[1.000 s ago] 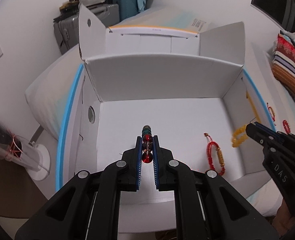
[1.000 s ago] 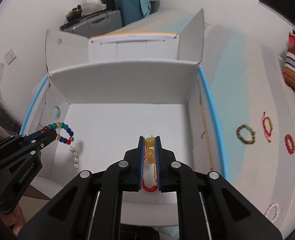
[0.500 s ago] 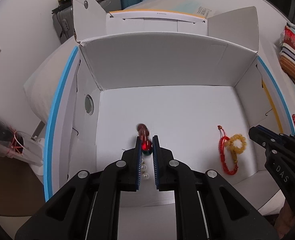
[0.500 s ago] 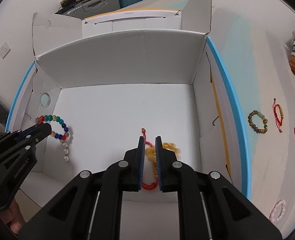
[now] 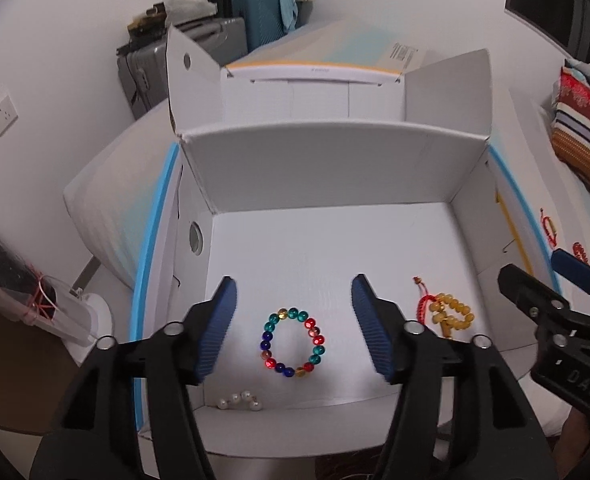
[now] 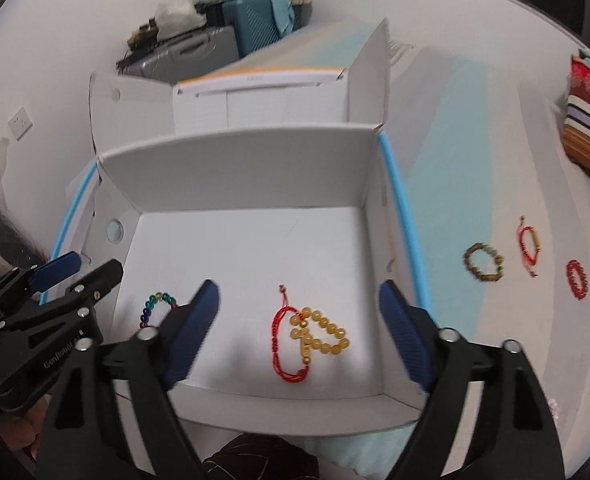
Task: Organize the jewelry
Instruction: 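Open the left tool over the box while the right tool releases the yellow beads, then move both open tools back over the bracelets on the bed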
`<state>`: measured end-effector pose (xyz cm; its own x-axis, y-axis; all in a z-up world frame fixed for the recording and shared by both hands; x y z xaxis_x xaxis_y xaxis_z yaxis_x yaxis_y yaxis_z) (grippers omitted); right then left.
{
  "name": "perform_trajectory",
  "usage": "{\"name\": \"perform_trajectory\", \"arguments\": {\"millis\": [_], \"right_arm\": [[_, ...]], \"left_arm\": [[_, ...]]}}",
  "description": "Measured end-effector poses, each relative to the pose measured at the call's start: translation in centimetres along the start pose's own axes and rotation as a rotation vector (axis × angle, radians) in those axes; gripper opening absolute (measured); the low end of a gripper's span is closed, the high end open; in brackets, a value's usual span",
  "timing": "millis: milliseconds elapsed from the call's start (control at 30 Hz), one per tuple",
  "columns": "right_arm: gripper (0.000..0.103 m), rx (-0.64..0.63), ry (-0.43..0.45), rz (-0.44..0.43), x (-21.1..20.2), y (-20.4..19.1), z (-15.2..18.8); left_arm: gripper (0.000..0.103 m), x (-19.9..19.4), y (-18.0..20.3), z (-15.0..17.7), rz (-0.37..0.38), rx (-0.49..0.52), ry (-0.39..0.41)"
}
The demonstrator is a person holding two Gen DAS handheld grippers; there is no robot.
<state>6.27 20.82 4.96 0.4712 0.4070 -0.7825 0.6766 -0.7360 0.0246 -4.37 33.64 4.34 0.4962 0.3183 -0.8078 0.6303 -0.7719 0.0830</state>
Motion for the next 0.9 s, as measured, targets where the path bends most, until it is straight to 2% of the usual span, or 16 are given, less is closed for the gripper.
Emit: {"name": "perform_trajectory", "arguments": {"millis": [67,133,267,633,900], "right_arm": [[0.087,0.007,0.022,0.011,-0.8,0.6,0.0],[0.090,0.009,0.043,0.030,-1.7,1.3,0.1],[0.094,0.027,0.067,0.044,-3.2,3.1,0.9],[0.095,0.067,0.092,0.114,-6.5,8.1,2.8],[0.095,0.099,0.097,0.167,-8.7,12.0,4.8]], "left_arm": [[0.069,-0.6,0.4,0.0,0.004,0.002,0.012],[0.072,-1.3,0.9,0.0,0.011,0.005,0.034],[0.084,-2.5,2.2,0.2,0.023,0.023,0.068],[0.095,-4.4,7.2,0.8,0.083,0.075,0.100],[0.097,-5.4,12.1,1.4,0.141,0.132,0.115]]}}
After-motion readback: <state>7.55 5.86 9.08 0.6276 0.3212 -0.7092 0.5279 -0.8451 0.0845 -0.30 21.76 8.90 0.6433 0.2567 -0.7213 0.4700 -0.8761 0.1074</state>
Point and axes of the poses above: each gripper's, at about its wrist camera, not at the fingertips, and x roughly the way its jaws point, y to its right, z to its underside, the point moved 1 cm from there along x, roughly the way its jaws point, and after that the axes turned 9 degrees about -x, right-handed, at the moved point
